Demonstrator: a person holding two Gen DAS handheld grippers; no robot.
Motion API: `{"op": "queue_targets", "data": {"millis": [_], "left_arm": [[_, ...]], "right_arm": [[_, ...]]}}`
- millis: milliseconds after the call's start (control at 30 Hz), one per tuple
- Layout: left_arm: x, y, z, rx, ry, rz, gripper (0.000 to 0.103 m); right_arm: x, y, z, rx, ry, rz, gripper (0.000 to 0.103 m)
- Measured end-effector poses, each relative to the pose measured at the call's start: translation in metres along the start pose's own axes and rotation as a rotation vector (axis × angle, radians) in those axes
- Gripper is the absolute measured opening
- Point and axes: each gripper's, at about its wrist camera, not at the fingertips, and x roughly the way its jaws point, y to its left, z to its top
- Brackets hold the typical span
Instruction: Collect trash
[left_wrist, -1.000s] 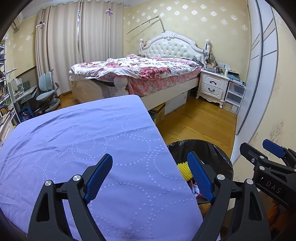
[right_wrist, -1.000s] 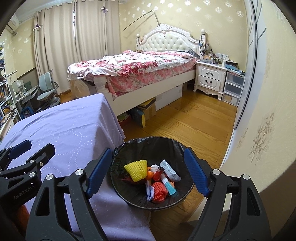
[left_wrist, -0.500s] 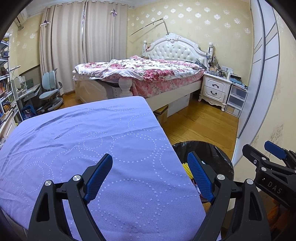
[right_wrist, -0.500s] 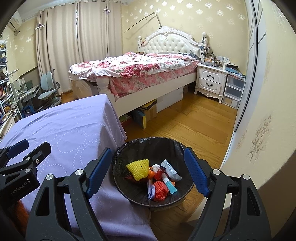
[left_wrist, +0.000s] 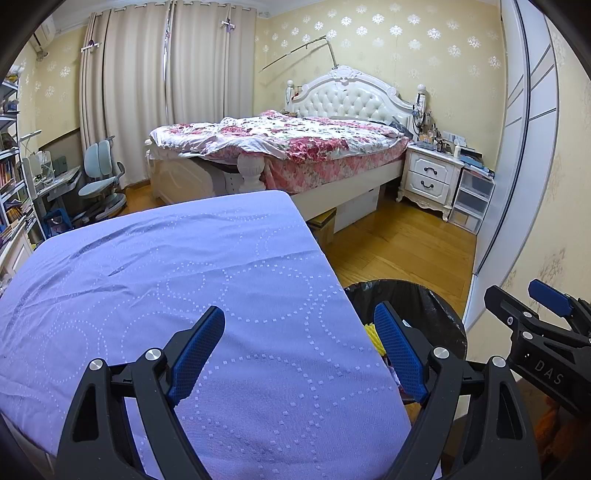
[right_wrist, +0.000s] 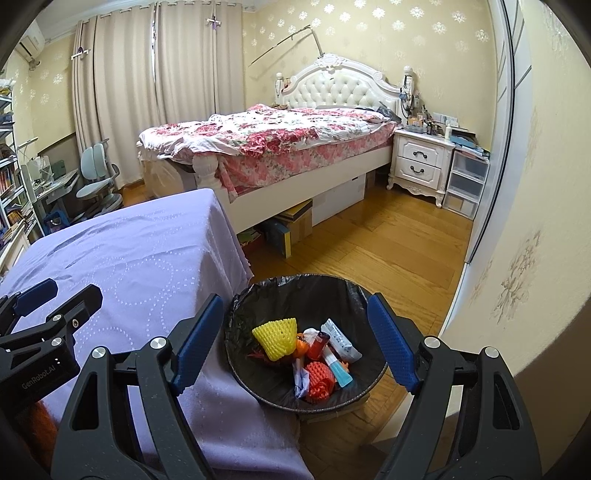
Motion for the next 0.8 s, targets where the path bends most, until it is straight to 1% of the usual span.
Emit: {"op": "queue_targets", "data": {"millis": [800], "left_arm": [[-0.0018,0.0024,-0.0004,-0.003,0.0,0.0,0.083]], "right_arm": [[-0.0008,0.0009,-0.0004,0.0,-0.001,0.0,0.078]]}}
